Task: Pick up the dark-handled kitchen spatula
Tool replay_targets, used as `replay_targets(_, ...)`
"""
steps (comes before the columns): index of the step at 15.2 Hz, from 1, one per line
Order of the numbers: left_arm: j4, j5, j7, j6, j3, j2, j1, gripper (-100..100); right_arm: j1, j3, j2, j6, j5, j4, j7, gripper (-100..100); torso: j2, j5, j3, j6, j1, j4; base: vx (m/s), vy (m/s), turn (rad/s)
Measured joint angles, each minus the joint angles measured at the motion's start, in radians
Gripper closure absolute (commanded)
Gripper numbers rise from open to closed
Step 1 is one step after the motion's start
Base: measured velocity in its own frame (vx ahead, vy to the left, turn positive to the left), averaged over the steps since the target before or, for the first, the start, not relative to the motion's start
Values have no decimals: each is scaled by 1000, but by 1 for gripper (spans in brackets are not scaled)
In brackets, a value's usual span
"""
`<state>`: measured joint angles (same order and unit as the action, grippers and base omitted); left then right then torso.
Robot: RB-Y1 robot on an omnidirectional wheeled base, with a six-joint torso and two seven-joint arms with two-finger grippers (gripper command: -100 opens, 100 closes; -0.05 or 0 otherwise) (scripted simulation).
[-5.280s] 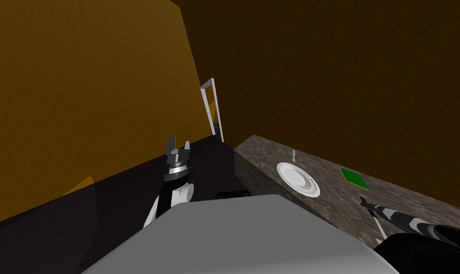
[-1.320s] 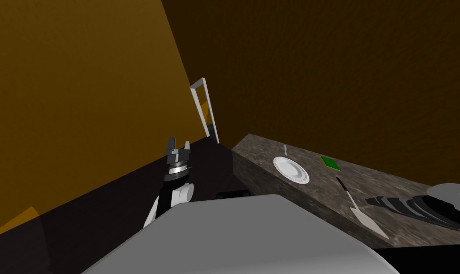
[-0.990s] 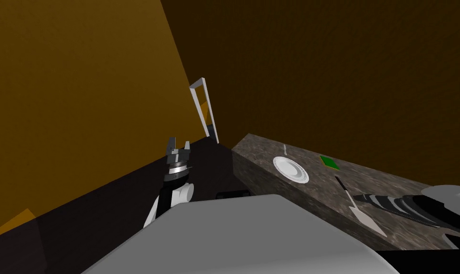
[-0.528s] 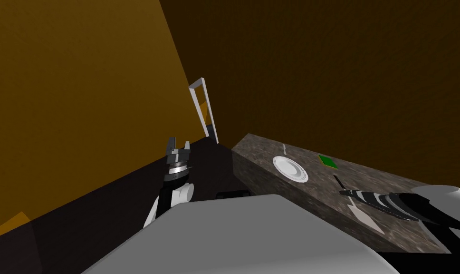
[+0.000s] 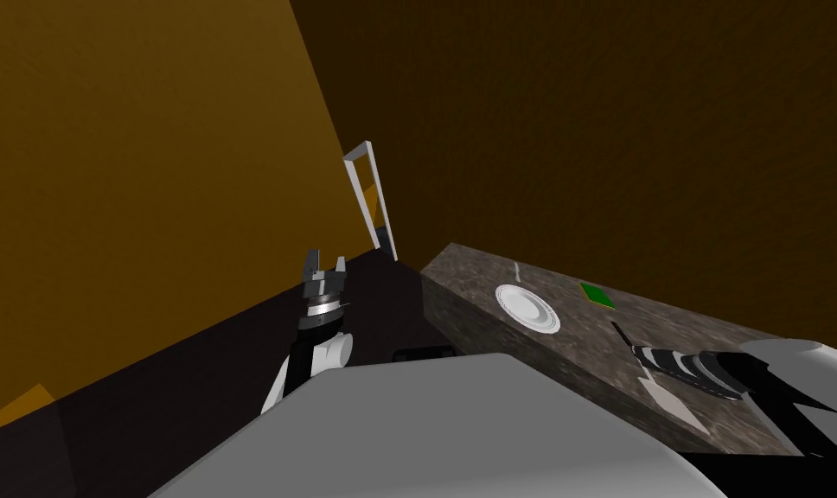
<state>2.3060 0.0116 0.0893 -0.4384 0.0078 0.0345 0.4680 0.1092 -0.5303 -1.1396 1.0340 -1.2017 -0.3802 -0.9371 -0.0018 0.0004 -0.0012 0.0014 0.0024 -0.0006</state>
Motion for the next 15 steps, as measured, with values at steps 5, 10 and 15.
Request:
replay_targets(5, 0, 0, 0, 0, 0, 0, 0, 0, 45, -4, -6, 28, -8, -59, -41, -100, 0, -1, 0, -1, -4, 0, -5, -3, 46)
replay_targets(10, 0, 0, 0, 0, 0, 0, 0, 0, 22, 14, -36, 81, -22, 2, -55, -100, 0, -3, 0, 0, -11, 0, -4, -84, 82)
replay_targets(15, 0, 0, 0, 0, 0, 0, 0, 0, 56, 16, -47, 130, -38, -20, -104, -100, 0, -3, 0, -1, -11, 0, -10, -77, 106)
